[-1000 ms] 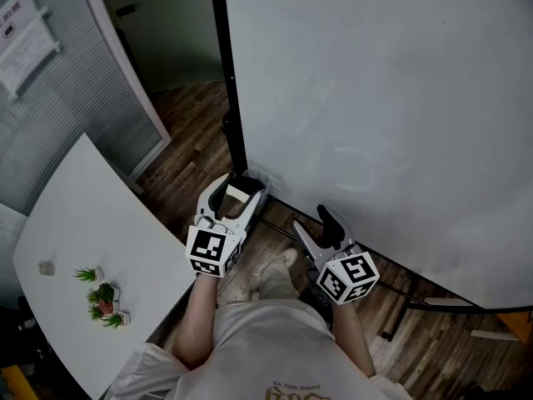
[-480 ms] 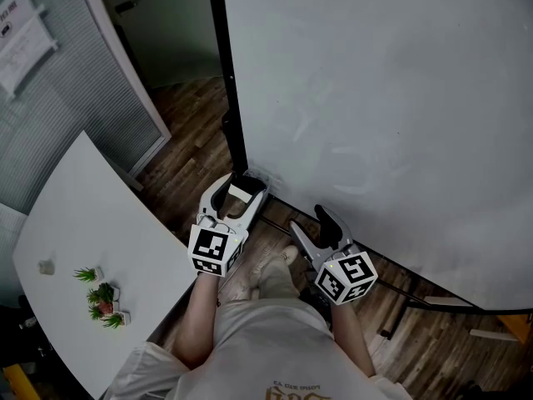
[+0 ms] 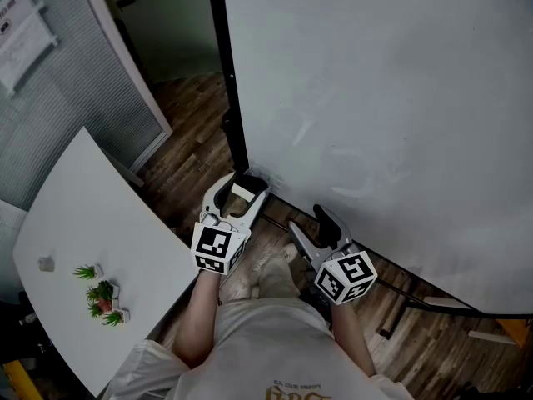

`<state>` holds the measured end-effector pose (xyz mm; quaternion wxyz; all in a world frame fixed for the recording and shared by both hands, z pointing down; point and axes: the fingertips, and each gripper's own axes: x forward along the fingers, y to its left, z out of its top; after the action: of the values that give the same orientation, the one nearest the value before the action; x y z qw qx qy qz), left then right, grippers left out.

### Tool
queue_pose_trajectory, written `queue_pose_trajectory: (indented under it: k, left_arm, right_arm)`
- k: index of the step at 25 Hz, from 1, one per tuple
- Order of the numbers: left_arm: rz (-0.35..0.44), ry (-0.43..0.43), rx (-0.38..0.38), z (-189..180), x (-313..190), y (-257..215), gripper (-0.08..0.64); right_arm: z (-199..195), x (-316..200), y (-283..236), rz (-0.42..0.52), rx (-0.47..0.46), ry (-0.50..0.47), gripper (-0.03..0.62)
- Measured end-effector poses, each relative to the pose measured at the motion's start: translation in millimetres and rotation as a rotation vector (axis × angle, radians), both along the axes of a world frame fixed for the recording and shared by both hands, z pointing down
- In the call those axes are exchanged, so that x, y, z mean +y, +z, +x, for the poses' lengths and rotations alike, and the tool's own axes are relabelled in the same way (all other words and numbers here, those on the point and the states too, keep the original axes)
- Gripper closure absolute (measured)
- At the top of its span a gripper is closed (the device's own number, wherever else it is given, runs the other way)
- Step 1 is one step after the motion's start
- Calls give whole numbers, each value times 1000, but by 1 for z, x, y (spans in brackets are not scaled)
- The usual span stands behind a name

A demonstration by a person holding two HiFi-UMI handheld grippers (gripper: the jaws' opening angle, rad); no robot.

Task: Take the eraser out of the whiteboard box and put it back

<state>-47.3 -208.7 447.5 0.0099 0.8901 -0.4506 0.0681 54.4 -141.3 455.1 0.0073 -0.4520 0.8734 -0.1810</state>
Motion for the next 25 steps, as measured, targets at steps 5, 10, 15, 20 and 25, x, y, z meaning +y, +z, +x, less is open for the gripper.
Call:
queue_pose_trajectory:
  k: [5, 10, 15, 20, 25]
  left_arm:
    - [-5, 7, -17, 4, -4, 3, 293]
    - [-24, 5, -21, 5, -7, 13, 293]
    - [-42, 5, -30, 5, -12, 23, 293]
    - [-56, 7, -33, 7, -16, 27, 293]
    - [-59, 10, -37, 10, -20, 31, 293]
  right_arm:
    - [-5, -3, 1, -7, -2, -19, 299]
    - [-5, -5, 4, -13, -1, -25, 299]
    - [-4, -7, 9, -21, -1, -26, 299]
    - [-4, -10, 9, -27, 1, -27, 299]
    - [-4, -13, 11, -35, 0, -32, 299]
